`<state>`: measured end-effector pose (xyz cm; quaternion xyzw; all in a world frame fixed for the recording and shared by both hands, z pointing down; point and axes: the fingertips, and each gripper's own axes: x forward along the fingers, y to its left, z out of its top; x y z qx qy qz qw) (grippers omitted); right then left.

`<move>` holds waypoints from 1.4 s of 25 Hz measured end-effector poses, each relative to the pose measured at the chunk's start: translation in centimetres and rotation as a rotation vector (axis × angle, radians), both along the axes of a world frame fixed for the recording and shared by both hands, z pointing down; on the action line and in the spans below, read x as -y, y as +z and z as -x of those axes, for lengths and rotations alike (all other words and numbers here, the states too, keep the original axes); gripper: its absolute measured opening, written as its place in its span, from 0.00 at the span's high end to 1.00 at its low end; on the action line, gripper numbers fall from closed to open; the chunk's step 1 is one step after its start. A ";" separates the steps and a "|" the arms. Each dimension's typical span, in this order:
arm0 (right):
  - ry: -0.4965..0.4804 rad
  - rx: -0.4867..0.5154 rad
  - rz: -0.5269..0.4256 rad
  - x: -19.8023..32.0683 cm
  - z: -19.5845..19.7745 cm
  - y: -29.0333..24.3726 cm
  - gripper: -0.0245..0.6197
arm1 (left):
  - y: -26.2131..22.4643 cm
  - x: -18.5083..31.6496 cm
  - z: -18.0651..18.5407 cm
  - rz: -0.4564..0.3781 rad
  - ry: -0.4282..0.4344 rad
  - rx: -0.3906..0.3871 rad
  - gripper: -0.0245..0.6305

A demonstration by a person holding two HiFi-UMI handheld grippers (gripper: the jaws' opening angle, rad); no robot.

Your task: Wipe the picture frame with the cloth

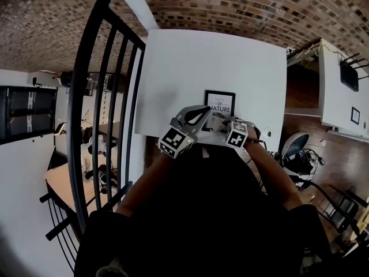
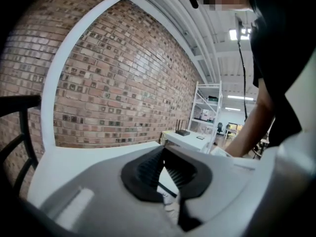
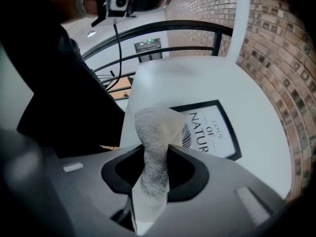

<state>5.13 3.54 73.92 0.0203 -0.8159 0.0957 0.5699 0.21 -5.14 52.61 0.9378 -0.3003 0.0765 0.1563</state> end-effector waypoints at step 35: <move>-0.157 -0.072 0.027 -0.8 8.1 1.2 0.78 | 1.9 0.2 6.0 -0.002 -0.099 0.014 0.96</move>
